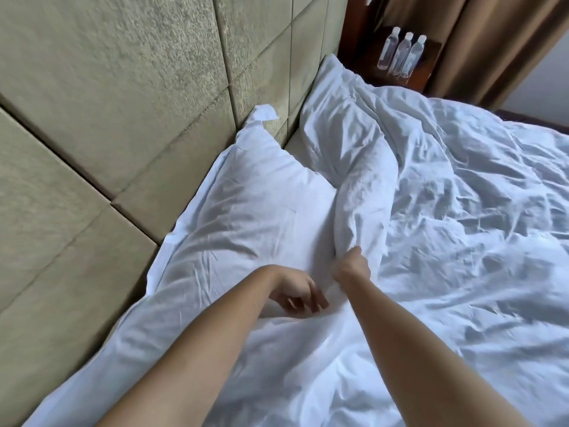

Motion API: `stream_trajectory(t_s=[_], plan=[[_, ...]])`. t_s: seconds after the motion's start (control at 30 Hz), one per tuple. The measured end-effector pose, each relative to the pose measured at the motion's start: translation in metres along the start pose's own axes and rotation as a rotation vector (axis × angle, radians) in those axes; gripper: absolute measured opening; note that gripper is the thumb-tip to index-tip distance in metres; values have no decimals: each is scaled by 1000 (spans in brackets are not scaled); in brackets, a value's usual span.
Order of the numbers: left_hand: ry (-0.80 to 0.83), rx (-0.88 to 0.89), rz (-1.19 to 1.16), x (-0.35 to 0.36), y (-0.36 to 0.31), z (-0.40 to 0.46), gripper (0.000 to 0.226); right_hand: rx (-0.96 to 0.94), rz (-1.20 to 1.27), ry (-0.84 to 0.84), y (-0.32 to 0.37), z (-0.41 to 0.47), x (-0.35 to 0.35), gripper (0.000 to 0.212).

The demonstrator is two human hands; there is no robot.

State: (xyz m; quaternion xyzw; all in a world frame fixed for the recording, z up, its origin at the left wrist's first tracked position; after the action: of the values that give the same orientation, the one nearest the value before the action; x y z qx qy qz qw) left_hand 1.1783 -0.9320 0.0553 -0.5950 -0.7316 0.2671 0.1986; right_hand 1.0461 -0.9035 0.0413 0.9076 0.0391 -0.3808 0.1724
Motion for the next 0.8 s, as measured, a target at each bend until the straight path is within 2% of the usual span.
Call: stream_trajectory(t_s=[0.07,0.13,0.2,0.3,0.37,0.4,0.47,0.53,0.6,0.67,0.73,0.8], plan=[[-256,17,-135,-13,0,11,41,62,256,-94,3,1,-18,34],[-456,62,-367,-20,-11,16,32,112,567,-86,11,0,-37,33],[-517,91,-490,-25,-28,20,35,147,835,68,19,-4,-52,33],[-440,204,-658,-29,-55,32,56,167,1098,306,19,-18,-58,21],[-423,344,-856,-35,-74,38,60,100,1082,430,14,-32,-54,20],[-466,392,-893,-41,-81,37,59,56,1026,472,12,-38,-54,22],[-547,417,-864,-51,-92,34,59,7,936,521,11,-45,-52,26],[-569,350,-778,-56,-95,32,61,-39,870,521,14,-45,-52,27],[-626,323,-725,-61,-98,26,52,-47,823,476,16,-43,-51,28],[-789,422,-611,-81,-111,9,35,-104,738,371,22,-43,-50,28],[-1010,526,-457,-119,-137,-17,48,-290,530,264,39,-50,-49,32],[-1089,698,-357,-155,-165,-48,57,-520,316,161,69,-58,-45,44]])
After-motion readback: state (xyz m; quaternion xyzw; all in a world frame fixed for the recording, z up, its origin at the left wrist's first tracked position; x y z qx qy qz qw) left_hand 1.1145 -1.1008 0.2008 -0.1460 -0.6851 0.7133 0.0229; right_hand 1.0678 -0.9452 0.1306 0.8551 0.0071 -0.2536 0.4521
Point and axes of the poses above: each hand's wrist, its own z-axis towards the middle knuckle, its own x-axis out of the palm, y = z × x, the point moved 1 cm from there along z, towards the middle knuckle, and after that the axes turned 9 degrees about x, right-handed, at the moved point
